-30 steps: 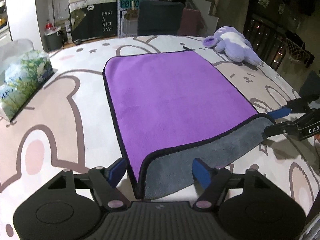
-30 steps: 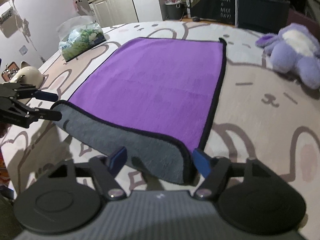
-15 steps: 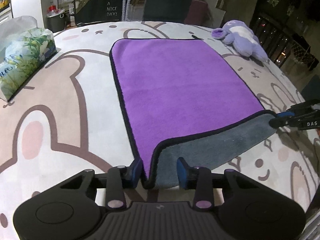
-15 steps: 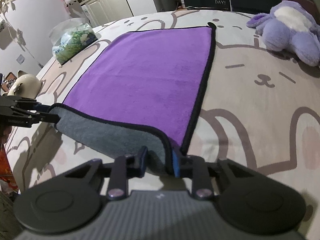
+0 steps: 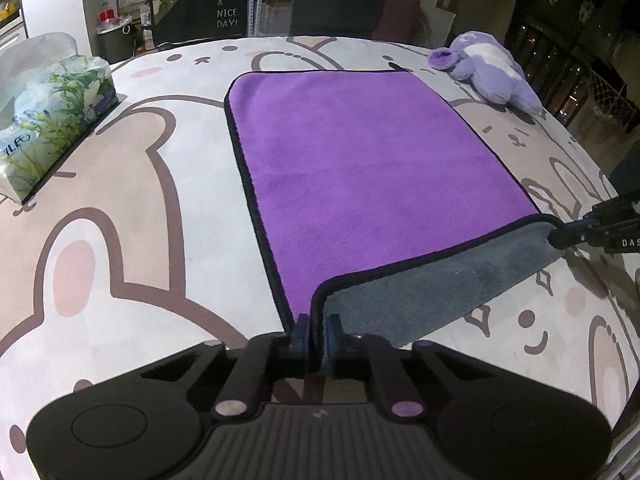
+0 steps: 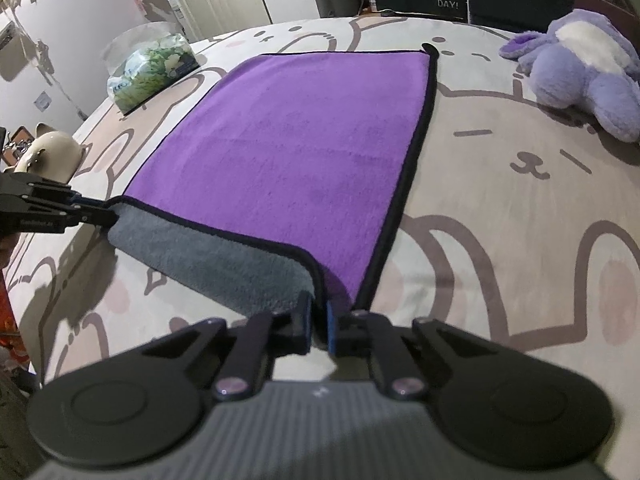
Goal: Fold towel
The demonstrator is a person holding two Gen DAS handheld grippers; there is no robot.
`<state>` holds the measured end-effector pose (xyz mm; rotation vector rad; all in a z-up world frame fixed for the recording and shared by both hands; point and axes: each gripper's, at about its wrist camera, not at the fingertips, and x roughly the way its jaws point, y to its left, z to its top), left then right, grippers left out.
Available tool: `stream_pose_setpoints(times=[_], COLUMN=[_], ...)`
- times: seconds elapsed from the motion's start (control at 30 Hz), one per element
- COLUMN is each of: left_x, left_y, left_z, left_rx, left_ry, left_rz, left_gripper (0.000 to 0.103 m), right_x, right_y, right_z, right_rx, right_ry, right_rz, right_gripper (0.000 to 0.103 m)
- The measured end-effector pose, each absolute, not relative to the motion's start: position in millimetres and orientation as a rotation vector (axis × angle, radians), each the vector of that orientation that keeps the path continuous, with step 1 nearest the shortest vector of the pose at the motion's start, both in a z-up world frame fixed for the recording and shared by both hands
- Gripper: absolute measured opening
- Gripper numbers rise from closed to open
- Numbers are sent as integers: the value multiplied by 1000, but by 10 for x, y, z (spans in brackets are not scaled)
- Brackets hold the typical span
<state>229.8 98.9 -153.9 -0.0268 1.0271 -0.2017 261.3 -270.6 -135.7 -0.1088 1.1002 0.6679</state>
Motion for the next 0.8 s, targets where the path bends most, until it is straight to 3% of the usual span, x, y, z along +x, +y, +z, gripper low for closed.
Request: stream_pose_setpoints(times=[0.8], left_x=[2499], left_y=[1073], left_z=[-972], left_rx=[-102], left_ry=[771], left_rz=[-54], left_gripper=[6], right_x=[2810], right_y=[-2828], right_z=[-879], right_rx=[58], right_ry=[868], right_rz=[637], right_gripper=[6])
